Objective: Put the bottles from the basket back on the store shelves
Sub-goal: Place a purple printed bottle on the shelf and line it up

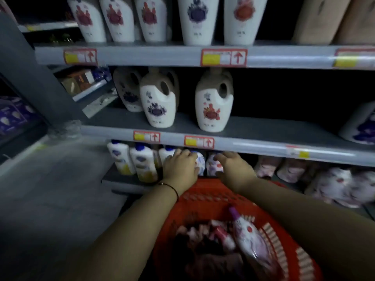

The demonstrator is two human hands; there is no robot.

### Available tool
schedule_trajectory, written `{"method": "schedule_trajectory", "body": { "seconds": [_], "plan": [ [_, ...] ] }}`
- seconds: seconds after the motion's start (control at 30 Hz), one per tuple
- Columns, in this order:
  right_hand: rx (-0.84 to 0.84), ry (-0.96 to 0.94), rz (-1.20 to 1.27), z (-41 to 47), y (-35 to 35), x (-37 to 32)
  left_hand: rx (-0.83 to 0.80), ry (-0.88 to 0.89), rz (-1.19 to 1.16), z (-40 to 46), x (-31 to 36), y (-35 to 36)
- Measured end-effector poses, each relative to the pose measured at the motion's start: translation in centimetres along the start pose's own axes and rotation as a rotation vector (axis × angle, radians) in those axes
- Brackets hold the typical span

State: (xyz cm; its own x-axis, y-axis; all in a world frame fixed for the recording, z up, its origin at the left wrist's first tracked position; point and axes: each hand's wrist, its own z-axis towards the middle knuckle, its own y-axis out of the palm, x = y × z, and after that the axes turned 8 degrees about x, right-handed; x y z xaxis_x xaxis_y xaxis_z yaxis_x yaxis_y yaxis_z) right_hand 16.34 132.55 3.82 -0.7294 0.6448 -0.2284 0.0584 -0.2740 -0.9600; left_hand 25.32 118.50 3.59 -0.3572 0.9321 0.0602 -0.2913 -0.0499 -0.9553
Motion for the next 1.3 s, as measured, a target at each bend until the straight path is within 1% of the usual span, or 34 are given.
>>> {"method": "schedule_trajectory", "body": {
  "seconds": [0.07, 0.13, 0.23, 0.33, 0.47, 0.57, 0.63, 0.7, 0.77, 0.83, 0.93, 1.03, 1.1, 1.2, 1.3],
  "plan": [
    [-0.064, 0.012, -0.093, -3.0, -0.1, 2.1, -0.095, 0.049, 0.048, -1.9, 2.6, 1.0],
    [-0.164, 0.031, -0.169, -5.5, 0.5, 4.3, -0.21, 0.098, 0.085, -3.5, 5.0, 2.4],
    [-0.317, 0.076, -0.231, -8.4, 2.3, 7.2, -0.364, 0.088, 0.067, -4.8, 8.4, 5.3],
    [-0.42, 0.08, -0.297, -10.0, 5.0, 9.5, -0.497, 0.075, 0.055, -5.6, 11.2, 9.1],
    [-0.567, 0.072, -0.351, -10.5, 9.2, 12.0, -0.662, 0.011, 0.018, -6.4, 13.4, 14.1],
    [-0.669, 0.121, -0.342, -10.3, 11.8, 13.7, -0.816, -0.107, -0.066, -6.4, 14.3, 16.9],
    [-0.75, 0.132, -0.318, -10.3, 13.3, 14.8, -0.893, -0.154, -0.124, -6.4, 14.7, 18.4],
    [-0.802, 0.141, -0.256, -10.3, 14.6, 15.9, -0.927, -0.175, -0.2, -6.3, 14.8, 19.6],
    [-0.811, 0.158, -0.142, -10.4, 15.5, 16.6, -0.944, -0.216, -0.31, -6.2, 14.6, 20.2],
    [-0.838, 0.217, -0.015, -10.3, 16.0, 17.4, -0.984, -0.273, -0.398, -5.9, 14.6, 20.6],
    [-0.875, 0.361, 0.178, -10.4, 16.8, 18.1, -1.026, -0.453, -0.575, -5.8, 14.6, 21.3],
    [-0.842, 0.475, 0.324, -10.5, 17.5, 18.0, -1.045, -0.576, -0.643, -5.8, 14.2, 21.3],
    [-0.82, 0.536, 0.381, -10.6, 17.7, 17.8, -1.07, -0.663, -0.741, -6.1, 13.7, 21.2],
    [-0.81, 0.547, 0.441, -10.8, 18.1, 18.0, -1.086, -0.668, -0.805, -6.2, 13.5, 20.3],
    [-0.86, 0.558, 0.598, -10.9, 18.0, 18.1, -1.068, -0.684, -0.857, -6.3, 13.5, 20.2]
  ]
}}
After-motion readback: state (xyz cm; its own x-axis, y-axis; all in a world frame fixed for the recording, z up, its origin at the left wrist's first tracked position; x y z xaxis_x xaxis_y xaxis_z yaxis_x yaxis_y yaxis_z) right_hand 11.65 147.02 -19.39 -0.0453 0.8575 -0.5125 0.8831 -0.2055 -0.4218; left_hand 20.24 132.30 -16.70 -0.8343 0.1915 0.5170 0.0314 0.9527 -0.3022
